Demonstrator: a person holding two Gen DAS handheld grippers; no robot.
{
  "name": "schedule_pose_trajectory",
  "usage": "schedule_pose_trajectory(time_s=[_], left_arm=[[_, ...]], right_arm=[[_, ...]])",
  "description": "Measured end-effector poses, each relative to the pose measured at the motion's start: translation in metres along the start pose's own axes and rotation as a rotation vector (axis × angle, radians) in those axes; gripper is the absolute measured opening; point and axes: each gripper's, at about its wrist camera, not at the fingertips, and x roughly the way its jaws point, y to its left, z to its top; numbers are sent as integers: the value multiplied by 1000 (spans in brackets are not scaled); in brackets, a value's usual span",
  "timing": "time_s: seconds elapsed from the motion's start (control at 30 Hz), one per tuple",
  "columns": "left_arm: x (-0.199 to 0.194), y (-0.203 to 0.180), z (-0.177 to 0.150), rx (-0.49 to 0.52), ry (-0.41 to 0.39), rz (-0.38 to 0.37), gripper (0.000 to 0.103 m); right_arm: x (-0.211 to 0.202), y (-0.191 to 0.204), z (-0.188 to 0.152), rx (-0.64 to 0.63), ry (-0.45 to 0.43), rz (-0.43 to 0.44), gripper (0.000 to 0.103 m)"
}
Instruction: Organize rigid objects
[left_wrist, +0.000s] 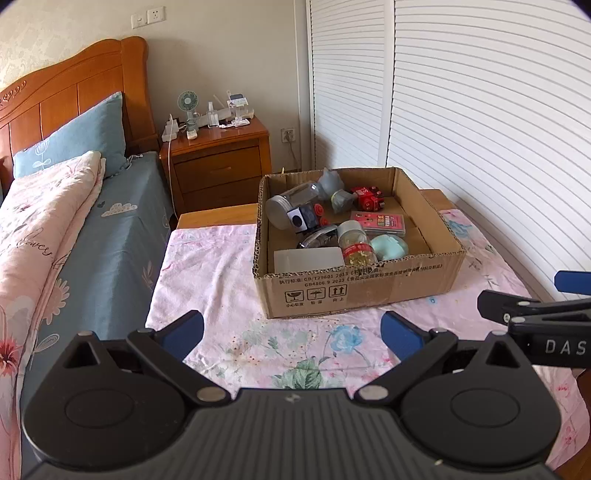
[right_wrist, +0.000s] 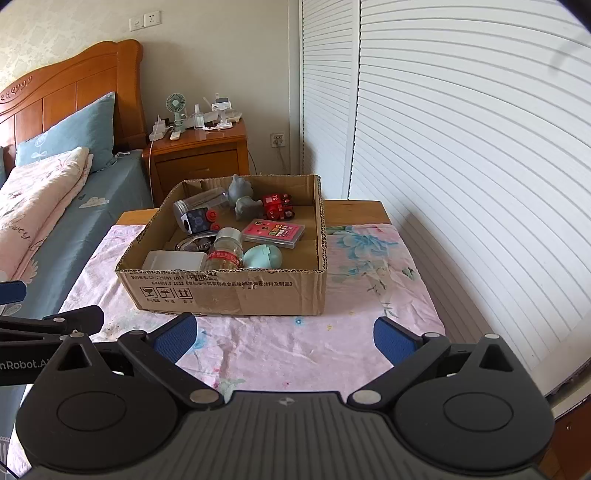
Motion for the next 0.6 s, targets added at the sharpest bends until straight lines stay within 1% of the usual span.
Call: schedule_pose_trajectory(time_s=[0.6], left_arm=[[-2,-1,1,2,-1,7,101]], right_arm=[[-1,-1,1,2,-2,7,103]])
